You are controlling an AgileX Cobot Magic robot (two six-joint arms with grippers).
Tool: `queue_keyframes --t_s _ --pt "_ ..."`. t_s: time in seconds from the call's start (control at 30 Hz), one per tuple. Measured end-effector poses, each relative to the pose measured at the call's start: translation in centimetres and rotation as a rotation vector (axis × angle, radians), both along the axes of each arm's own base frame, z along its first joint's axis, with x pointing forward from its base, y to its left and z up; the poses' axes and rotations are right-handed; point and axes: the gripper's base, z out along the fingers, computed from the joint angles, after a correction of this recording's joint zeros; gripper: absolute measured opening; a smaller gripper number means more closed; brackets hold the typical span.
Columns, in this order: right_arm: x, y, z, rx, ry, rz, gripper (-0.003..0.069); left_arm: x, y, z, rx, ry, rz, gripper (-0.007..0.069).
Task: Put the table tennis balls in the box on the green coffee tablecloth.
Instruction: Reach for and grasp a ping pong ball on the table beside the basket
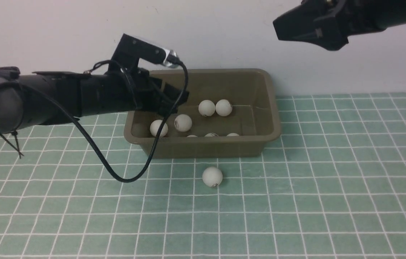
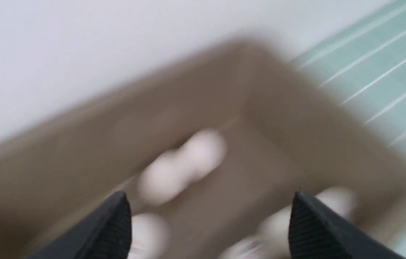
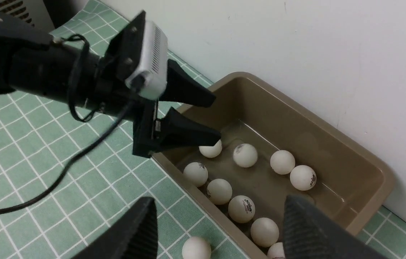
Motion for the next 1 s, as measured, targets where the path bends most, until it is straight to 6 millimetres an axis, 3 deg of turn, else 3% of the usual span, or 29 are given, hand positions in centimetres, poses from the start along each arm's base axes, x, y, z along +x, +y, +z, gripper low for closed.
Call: queue_keyframes --t_s 0.07,0.13,0.37,0.53,0.7,0.8,1.0 --pt "0.0 0.0 0.0 0.000 0.000 0.000 0.0430 -1.5 -0.8 2.7 -0.128 -0.008 -0.100 0.0496" --pt "0.0 0.0 0.0 0.000 0.000 0.000 0.0430 -3.1 -1.6 4.1 -0.212 0.021 -0.229 0.0470" --pt "0.0 0.0 0.0 0.000 0.000 0.000 0.0430 -6.1 -2.4 4.5 -0.216 0.211 -0.458 0.0405" --pt "0.0 0.0 0.0 0.000 0.000 0.000 0.0430 -7.3 -1.5 2.5 -0.032 0.444 -0.452 0.0369" --pt "0.0 0.0 0.0 0.000 -0.001 0.000 0.0430 -6.7 -0.5 -0.2 0.099 0.597 -0.324 0.0363" --pt "0.0 0.0 0.0 0.000 -0.001 0.000 0.0430 -6.8 -1.5 -2.1 0.114 0.649 -0.313 0.0363" --pt "0.0 0.0 0.0 0.000 -0.001 0.000 0.0430 -9.0 -3.5 -5.2 0.153 0.739 -0.334 0.0363"
